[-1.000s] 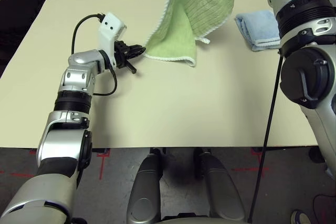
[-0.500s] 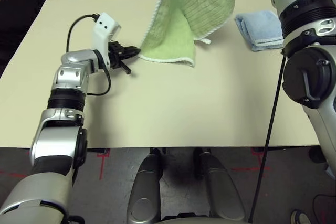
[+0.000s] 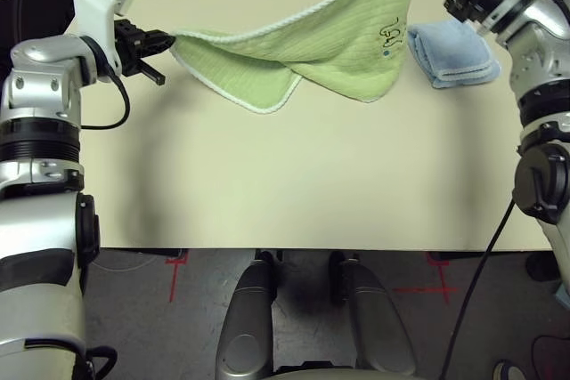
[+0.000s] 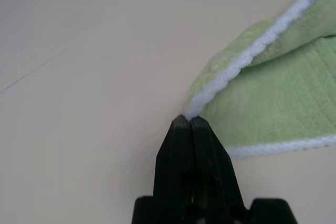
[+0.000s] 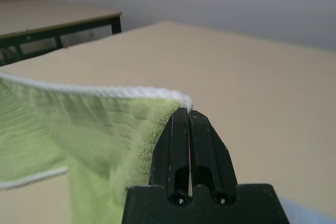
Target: Fold the towel and set it aside.
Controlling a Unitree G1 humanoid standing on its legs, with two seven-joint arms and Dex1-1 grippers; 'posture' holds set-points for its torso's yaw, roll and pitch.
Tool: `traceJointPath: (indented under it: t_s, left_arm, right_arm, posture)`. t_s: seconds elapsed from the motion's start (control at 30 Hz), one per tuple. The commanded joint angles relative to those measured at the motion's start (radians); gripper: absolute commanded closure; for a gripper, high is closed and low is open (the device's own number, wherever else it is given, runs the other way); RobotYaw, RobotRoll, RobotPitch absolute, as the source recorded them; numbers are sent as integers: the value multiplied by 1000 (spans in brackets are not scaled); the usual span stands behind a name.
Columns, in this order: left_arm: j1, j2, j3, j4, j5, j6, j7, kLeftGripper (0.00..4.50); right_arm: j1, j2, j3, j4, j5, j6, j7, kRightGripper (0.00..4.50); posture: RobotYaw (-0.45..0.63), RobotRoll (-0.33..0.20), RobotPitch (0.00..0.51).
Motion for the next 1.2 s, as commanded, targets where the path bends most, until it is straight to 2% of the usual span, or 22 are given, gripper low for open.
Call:
traceJointPath:
  t_s: [0.03,0.1,0.3,0.43,0.63,0.73,0.87,1.0,1.1,1.2]
  left_arm:
    - [-72,28,-42,73,35,21,-94,4487]
    - [-104,28,-47,109,39,12,-119,4487]
    - [-215,-2,-16,297,67,-36,54,4487]
    - [-234,-19,-6,363,70,-47,119,4487]
    - [-227,-20,-27,385,82,-19,23,4487]
    - [-222,-3,-59,381,99,-6,-120,4487]
    - [-211,7,-85,364,109,7,-259,4487]
    - [-192,-11,-64,348,95,-15,-252,4487]
    - [-191,-21,-48,333,81,-31,-257,4487]
    - [-195,-18,-47,346,98,-50,-220,4487]
  right_arm:
    - [6,-53,39,-56,6,221,90,4500]
    - [10,-65,61,-80,-12,249,108,4500]
    - [-57,-69,108,19,-101,264,-35,4500]
    - [-88,-59,128,72,-117,337,-12,4500]
    - [-95,-61,155,69,-106,483,148,4500]
    - [-85,-84,189,43,-119,501,261,4500]
    - [-69,-97,216,18,-128,506,318,4500]
    - [-51,-83,205,3,-121,462,292,4500]
    - [-59,-64,154,-3,-84,407,249,4500]
    - [-57,-61,161,5,-99,391,228,4500]
  posture:
    - [98,0,285]
    - [92,0,293]
    - [80,0,312]
    - [82,0,323]
    - [82,0,329]
    - [77,0,324]
    - [74,0,326]
    - [74,0,326]
    - [75,0,327]
    - [73,0,329]
